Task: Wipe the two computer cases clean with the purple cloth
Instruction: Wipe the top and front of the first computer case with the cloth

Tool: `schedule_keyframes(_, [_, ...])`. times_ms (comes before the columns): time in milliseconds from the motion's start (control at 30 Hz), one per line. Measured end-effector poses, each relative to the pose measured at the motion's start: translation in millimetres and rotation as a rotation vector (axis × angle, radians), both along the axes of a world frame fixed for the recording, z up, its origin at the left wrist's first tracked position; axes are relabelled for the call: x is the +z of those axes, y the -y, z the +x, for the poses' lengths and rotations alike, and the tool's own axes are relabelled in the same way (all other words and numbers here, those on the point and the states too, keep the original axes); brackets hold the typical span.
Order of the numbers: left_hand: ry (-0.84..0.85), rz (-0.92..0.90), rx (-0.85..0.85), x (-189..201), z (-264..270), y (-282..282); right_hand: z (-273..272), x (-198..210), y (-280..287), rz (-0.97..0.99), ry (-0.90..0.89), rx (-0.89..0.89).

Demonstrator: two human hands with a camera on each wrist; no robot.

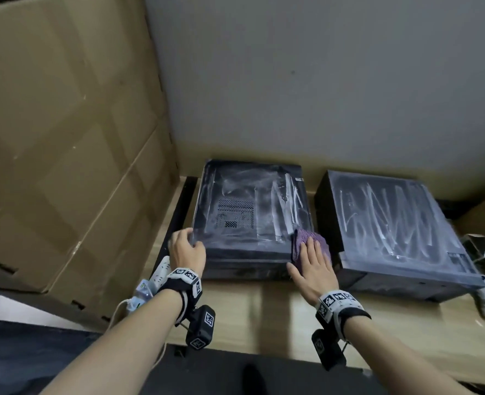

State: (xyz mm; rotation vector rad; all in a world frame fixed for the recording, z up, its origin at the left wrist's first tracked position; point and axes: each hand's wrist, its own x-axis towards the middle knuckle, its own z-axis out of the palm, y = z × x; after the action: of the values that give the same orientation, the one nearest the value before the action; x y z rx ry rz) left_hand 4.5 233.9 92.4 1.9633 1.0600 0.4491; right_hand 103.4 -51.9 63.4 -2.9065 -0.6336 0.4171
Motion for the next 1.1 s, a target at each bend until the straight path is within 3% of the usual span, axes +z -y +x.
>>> schedule_keyframes(67, [-0.097, -0.08, -0.048, -13, 0, -11, -3, -11, -2, 0.059, 0.034, 0.003])
schedule_keyframes(167, [-0.077, -0.186, -0.143, -23, -4, -23, -3, -23, 0, 0.091, 0.091, 0.006])
schedule_keyframes(500, [-0.136, -0.085, -0.155, -28, -7, -39, -17, -19, -37, 0.112, 0.1, 0.129])
schedule_keyframes(867, [-0.114, -0.154, -0.307, -42, -2, -71, -57, -14, -136, 0.139, 0.063, 0.208])
schedule_keyframes(1100, [-0.135, -0.178, -0.359, -40, 1, -83, -61, -6, -164, 0.151, 0.038, 0.258])
